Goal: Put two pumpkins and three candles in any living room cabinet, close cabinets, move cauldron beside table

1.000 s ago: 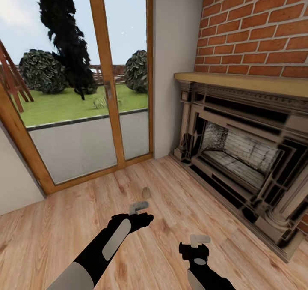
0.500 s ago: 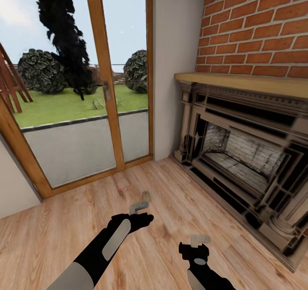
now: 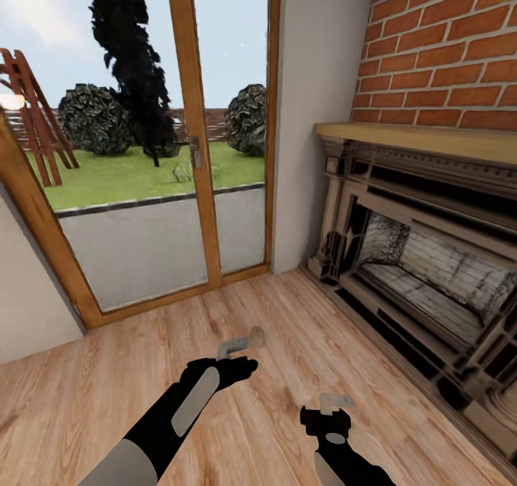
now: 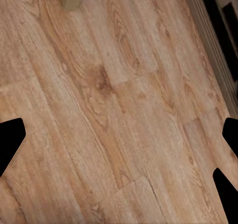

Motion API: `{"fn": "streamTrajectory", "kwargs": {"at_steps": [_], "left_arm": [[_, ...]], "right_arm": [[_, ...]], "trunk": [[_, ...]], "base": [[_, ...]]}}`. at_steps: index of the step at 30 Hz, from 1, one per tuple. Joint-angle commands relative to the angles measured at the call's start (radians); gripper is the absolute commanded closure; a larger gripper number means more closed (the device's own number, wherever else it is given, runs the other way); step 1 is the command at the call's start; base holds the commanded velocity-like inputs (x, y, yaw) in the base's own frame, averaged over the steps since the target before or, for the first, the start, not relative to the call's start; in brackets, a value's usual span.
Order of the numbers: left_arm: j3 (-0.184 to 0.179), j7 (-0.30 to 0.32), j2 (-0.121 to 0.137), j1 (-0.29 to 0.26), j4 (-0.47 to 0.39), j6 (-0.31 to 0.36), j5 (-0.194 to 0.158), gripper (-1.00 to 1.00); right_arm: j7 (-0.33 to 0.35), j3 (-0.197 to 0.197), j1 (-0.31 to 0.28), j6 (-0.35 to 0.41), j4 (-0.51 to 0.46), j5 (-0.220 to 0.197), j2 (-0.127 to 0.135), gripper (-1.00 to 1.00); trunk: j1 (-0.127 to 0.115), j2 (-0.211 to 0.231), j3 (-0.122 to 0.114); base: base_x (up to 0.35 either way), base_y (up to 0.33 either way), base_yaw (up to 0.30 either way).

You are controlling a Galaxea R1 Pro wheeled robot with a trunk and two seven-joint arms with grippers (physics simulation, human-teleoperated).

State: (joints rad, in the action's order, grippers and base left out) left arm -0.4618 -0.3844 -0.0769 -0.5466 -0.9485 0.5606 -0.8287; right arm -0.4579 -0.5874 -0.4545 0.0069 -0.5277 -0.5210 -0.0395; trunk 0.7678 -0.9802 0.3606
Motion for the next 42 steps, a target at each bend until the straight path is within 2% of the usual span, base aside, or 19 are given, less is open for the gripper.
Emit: {"fn": "streamTrajectory", "kwargs": {"at_steps": [1,26,42], "left_arm": [[-0.002,-0.010,0.000,0.000,-0.001,0.001,-0.010,-1.00],[-0.004,-0.010,0.000,-0.001,-0.001,0.001,-0.011,-1.00],[-0.002,-0.010,0.000,-0.001,0.001,0.001,-0.012,-1.00]], "right_arm": [[-0.008,-0.008,-0.001,0.001,-0.001,-0.008,0.001,-1.00],[-0.008,-0.008,-0.001,0.002,-0.001,-0.008,0.001,-1.00],[-0.008,-0.008,-0.001,0.002,-0.002,-0.008,0.001,-1.00]], "trunk": [[0.000,-0.001,0.001],[0.000,-0.001,0.001],[0.000,-0.001,0.001]], "base": [[0.160,0.000,0.283],[0.151,-0.009,0.288],[0.118,-0.224,0.036]]}}
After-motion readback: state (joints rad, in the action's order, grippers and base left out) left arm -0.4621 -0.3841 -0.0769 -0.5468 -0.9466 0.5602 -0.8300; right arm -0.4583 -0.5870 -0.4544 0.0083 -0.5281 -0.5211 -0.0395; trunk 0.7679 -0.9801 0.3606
